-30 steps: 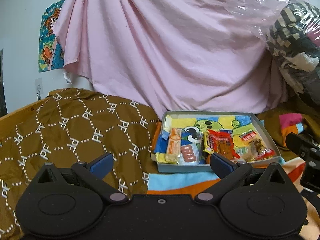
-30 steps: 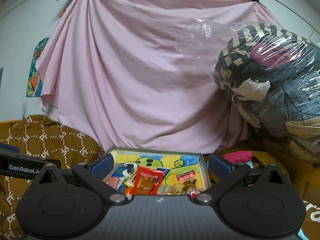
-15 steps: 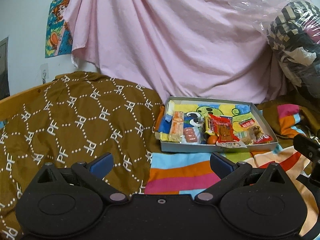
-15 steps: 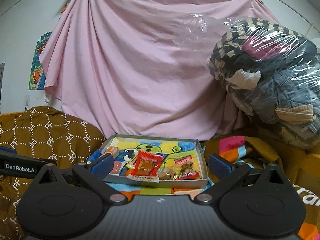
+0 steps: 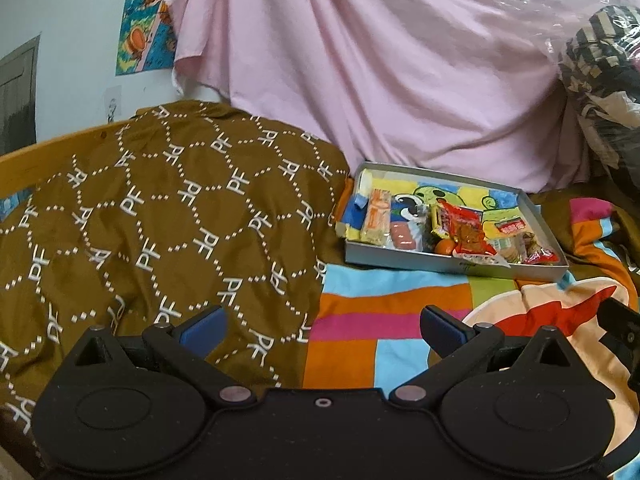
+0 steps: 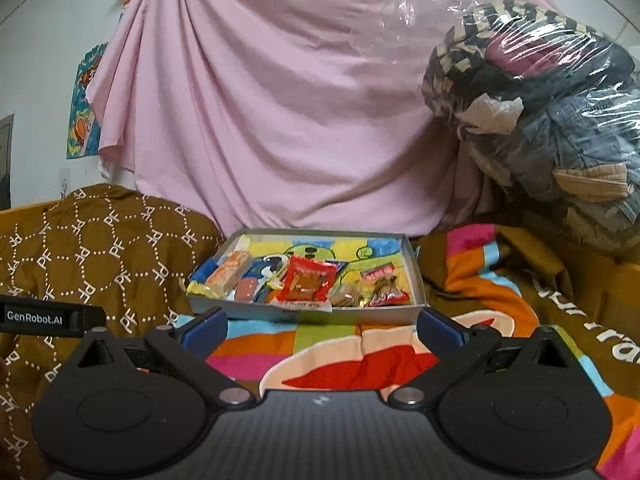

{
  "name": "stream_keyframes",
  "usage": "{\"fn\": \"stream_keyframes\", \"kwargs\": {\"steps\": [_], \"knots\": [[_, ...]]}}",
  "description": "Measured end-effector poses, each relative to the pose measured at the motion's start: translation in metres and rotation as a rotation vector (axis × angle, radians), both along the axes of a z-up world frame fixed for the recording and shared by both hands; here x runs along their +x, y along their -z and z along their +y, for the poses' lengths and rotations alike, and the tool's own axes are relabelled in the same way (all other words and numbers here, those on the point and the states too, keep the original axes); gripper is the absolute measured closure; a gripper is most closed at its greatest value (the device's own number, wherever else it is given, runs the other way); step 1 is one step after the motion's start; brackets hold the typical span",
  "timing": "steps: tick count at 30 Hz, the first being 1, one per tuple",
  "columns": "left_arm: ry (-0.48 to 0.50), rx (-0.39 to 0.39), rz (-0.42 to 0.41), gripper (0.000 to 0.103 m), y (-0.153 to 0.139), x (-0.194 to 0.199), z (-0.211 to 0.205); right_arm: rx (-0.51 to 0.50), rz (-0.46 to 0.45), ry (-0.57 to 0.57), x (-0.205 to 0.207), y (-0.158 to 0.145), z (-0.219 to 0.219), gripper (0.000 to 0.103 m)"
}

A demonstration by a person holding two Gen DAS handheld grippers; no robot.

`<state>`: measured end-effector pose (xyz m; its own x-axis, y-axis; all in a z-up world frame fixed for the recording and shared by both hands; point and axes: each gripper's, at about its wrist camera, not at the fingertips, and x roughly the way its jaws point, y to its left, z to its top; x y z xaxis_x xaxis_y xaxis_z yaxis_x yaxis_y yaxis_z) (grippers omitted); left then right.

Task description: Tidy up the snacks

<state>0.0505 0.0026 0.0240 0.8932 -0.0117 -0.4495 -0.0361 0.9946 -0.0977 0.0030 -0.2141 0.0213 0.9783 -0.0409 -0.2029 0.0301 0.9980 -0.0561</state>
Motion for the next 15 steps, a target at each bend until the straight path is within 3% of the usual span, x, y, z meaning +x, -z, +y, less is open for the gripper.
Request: {"fn": "stream_keyframes", "kwargs": {"steps": [15], "knots": [[-0.022,0.011,0.050,0.001,0.018,-0.012,0.002,-0.007,0.068,-0.021,-0.004,0.015,0.010,0.000]]}}
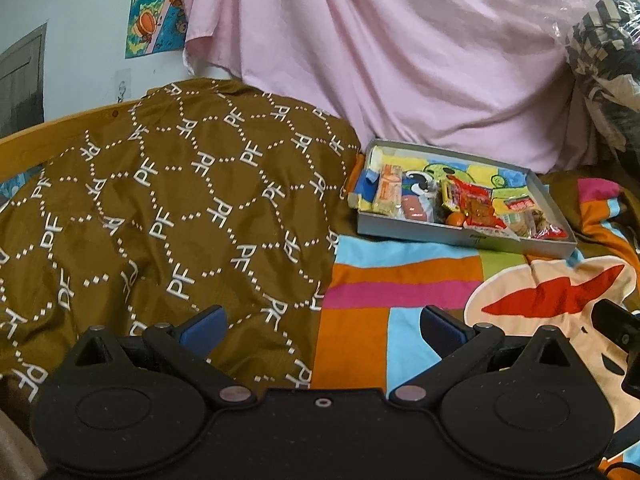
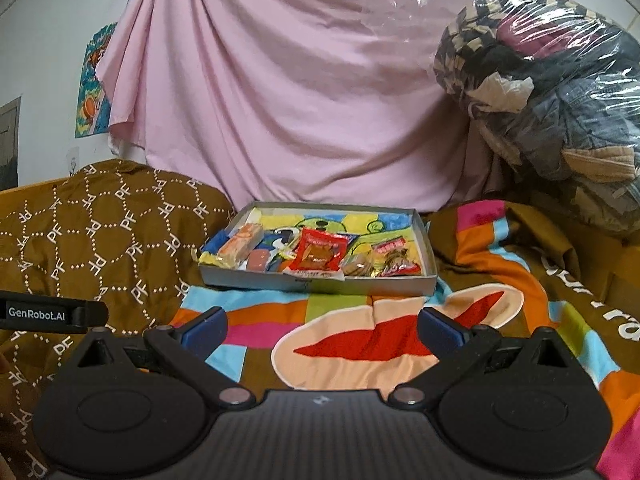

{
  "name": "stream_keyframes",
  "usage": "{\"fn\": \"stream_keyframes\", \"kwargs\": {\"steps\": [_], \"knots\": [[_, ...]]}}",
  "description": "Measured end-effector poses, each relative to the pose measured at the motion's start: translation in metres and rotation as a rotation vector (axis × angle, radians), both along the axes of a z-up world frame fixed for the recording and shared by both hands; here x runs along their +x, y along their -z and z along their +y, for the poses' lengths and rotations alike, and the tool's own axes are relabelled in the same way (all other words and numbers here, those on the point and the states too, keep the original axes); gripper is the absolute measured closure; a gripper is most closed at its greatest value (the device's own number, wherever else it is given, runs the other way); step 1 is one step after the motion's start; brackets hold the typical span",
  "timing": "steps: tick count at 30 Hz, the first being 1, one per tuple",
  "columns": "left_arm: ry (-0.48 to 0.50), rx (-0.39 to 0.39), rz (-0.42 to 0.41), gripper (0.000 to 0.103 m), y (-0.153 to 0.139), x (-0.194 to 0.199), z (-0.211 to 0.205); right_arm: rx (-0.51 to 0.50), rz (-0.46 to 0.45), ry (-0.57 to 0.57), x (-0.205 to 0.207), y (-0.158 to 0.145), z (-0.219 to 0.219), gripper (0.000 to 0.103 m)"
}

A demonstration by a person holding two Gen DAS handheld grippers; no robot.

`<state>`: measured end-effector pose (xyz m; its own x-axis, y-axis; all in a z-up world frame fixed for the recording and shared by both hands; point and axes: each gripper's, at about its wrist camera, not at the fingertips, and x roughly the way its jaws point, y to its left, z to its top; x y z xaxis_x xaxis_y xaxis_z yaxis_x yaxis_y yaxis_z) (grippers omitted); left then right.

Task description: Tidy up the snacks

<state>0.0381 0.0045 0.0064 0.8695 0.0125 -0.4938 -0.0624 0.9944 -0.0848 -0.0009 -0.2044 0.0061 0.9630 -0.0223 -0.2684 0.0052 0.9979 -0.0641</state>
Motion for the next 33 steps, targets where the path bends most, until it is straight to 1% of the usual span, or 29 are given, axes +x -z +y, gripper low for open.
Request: {"fn": "stream_keyframes", "kwargs": {"steps": [5,12,18,33], "knots": [[0.000,0.006,0.032,0.001,0.008,-0.001,-0.001,0.006,0.025,-0.012,0.001,0.005,0.002,0.000],[0.020,0.045,0.065,0.001,0.017,-0.001,-0.009,0.021,0.077,-0.020,0.007,0.013,0.004,0.000],[0.016,0.047,0.087,0.001,0.022,0.002,-0.009,0.025,0.105,-0.017,0.010,0.016,0.005,0.000],[0.007,0.041,0.091,0.001,0.022,0.002,-0.008,0.021,0.111,-0.013,0.012,0.018,0.004,0.000]]}}
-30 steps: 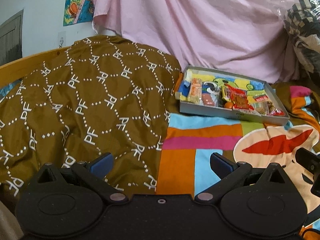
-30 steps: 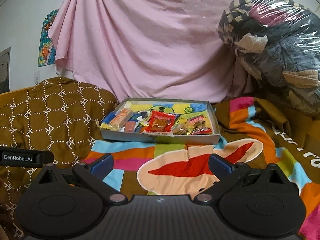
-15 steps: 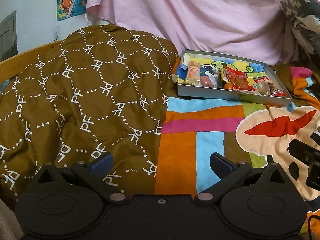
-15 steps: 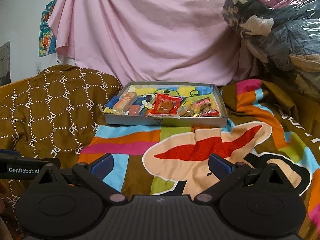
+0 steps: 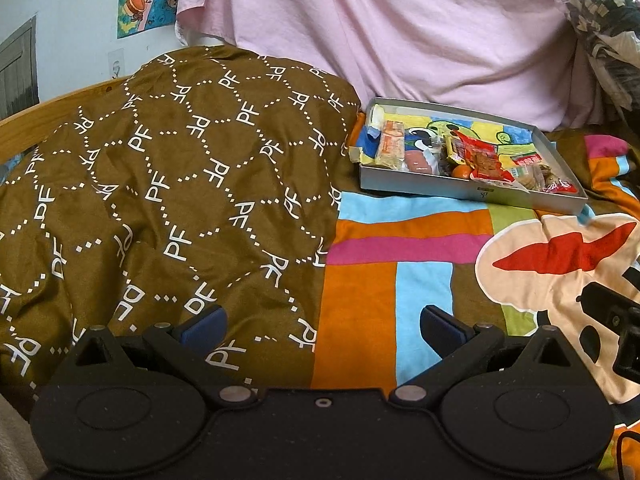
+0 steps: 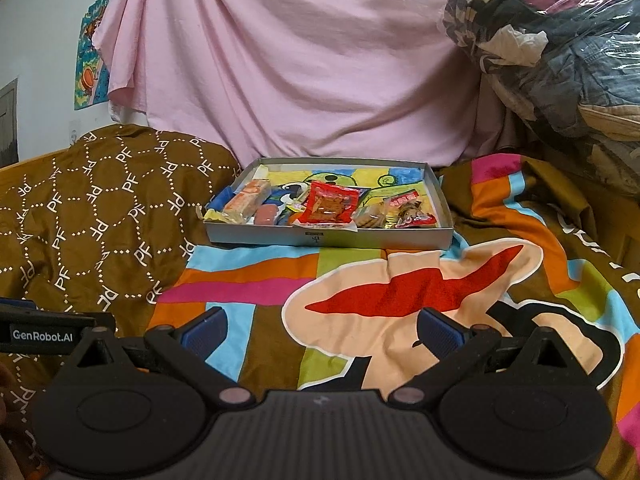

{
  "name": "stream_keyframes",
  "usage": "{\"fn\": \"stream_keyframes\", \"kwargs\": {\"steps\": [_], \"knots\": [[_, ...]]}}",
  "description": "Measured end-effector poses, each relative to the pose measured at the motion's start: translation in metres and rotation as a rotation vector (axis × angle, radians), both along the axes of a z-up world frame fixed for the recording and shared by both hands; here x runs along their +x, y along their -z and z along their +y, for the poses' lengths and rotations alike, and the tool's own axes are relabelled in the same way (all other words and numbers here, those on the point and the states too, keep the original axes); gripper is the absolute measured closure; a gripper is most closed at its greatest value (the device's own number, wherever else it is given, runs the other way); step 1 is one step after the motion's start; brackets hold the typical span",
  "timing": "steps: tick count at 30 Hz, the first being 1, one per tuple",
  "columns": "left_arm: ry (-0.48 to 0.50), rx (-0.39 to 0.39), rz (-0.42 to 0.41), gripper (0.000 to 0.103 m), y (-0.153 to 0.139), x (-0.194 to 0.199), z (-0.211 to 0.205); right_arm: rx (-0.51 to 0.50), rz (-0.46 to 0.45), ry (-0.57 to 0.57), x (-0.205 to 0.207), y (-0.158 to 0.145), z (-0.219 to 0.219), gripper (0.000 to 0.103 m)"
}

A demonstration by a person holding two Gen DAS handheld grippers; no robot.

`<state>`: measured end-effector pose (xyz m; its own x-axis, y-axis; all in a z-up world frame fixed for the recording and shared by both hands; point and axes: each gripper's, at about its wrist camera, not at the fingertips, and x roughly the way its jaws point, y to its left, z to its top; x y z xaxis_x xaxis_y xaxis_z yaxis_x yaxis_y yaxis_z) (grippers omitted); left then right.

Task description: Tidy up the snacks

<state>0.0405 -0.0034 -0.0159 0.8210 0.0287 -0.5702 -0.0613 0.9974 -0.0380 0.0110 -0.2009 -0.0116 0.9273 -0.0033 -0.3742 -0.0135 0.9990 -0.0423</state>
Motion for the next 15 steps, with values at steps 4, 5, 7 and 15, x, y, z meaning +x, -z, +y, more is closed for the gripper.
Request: {"fn": "stream_keyframes", "kwargs": {"steps": [4,5,7,15], "knots": [[0.001,0.001,0.001,0.001,0.0002,0.0001,0.0004,-0.002,0.003,-0.001,0.0003,0.0004,-0.0001,0.000],[0.001,0.000,0.001,0.001,0.0002,0.0000,0.0004,-0.002,0.003,-0.001,0.0004,0.0004,-0.0002,0.000],[0.001,0.000,0.000,0.001,0.0002,0.0002,0.0003,-0.002,0.004,-0.001,0.0005,0.0005,-0.0003,0.000],[0.002,0.000,0.001,0.001,0.0002,0.0002,0.0004,-0.003,0.005,-0.001,0.0005,0.0008,0.0004,0.000]]}}
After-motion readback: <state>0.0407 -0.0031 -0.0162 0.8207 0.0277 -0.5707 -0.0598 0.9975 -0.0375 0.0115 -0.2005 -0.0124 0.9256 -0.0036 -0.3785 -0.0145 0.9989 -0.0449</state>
